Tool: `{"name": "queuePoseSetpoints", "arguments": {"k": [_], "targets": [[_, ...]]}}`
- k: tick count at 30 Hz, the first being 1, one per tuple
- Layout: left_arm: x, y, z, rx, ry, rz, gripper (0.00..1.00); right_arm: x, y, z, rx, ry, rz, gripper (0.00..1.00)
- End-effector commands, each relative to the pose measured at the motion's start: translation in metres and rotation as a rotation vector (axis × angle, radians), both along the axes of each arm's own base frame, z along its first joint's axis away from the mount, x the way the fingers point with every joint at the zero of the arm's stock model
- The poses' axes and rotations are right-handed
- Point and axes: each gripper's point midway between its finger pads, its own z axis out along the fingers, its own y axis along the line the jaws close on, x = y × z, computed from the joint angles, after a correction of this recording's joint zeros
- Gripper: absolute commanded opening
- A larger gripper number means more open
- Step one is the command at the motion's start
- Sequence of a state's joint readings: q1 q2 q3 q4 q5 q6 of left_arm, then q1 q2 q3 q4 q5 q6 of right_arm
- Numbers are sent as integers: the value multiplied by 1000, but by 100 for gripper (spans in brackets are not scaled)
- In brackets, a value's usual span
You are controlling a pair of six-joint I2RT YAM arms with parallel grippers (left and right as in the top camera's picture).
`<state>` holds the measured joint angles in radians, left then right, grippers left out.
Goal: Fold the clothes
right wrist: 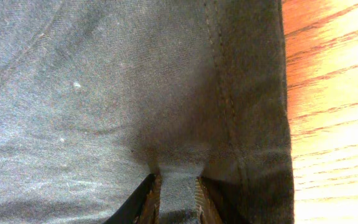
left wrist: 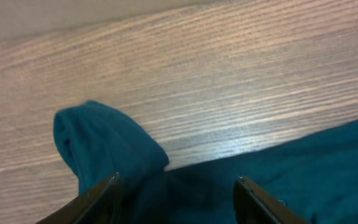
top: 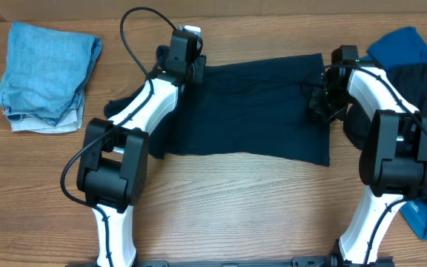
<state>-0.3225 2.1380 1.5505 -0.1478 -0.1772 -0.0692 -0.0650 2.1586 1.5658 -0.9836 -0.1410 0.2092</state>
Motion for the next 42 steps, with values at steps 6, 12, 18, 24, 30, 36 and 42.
{"name": "queuePoseSetpoints", "arguments": {"k": [6, 12, 18, 24, 30, 36, 42], "targets": [[13, 16, -30, 133, -14, -14, 61, 1, -6, 2, -30, -14, -5, 24], [17, 24, -35, 131, -16, 1, 51, 1, -6, 2, -30, -14, -4, 24], [18, 24, -35, 130, -17, 1, 49, 1, -6, 2, -30, -14, -4, 24], [14, 25, -39, 136, 3, -1, 49, 1, -6, 2, -30, -14, -4, 24], [18, 25, -49, 147, 2, -2, 44, 2, -9, 2, -46, -16, -6, 24], [41, 40, -6, 236, -99, 73, 4, 2, -9, 2, -46, -19, -6, 24], [42, 72, 7, 421, -86, 114, 4, 2, -9, 2, -46, -20, -6, 24]]}}
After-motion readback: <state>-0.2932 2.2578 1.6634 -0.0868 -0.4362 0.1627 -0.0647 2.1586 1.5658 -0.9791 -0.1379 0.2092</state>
